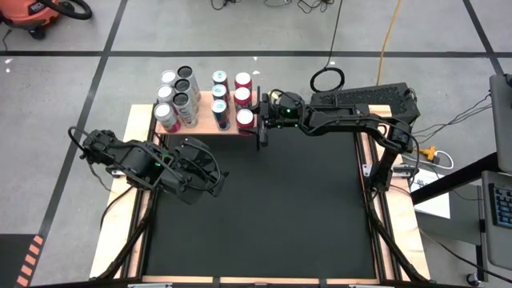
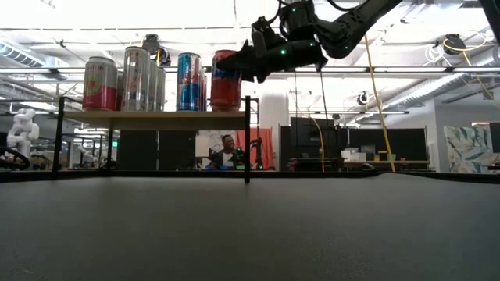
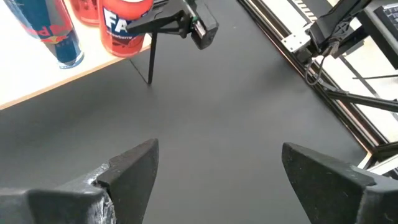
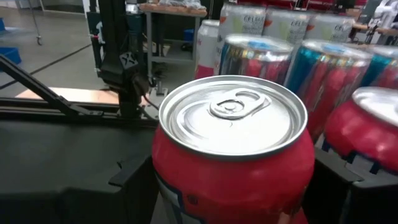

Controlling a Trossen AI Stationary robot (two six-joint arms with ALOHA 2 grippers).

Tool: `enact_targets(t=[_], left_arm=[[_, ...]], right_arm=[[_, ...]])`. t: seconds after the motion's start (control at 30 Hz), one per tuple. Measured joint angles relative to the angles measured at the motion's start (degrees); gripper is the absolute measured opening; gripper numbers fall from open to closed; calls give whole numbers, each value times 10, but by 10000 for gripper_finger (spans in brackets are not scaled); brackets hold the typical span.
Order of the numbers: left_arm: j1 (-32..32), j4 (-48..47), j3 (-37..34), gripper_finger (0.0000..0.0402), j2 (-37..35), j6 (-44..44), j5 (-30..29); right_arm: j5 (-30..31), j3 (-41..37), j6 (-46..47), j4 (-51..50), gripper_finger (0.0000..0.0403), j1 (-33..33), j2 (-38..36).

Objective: Place canned beverage on shelf
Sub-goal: Put the red soda can on the shelf aligned with the other red soda cans

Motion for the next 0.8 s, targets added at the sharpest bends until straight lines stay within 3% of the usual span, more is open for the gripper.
enact_targets(t=[0.8], left_arm=[[0,4,0,340,0,0,0]], right_arm=[[16,0,-17,-8,285,-3,1]])
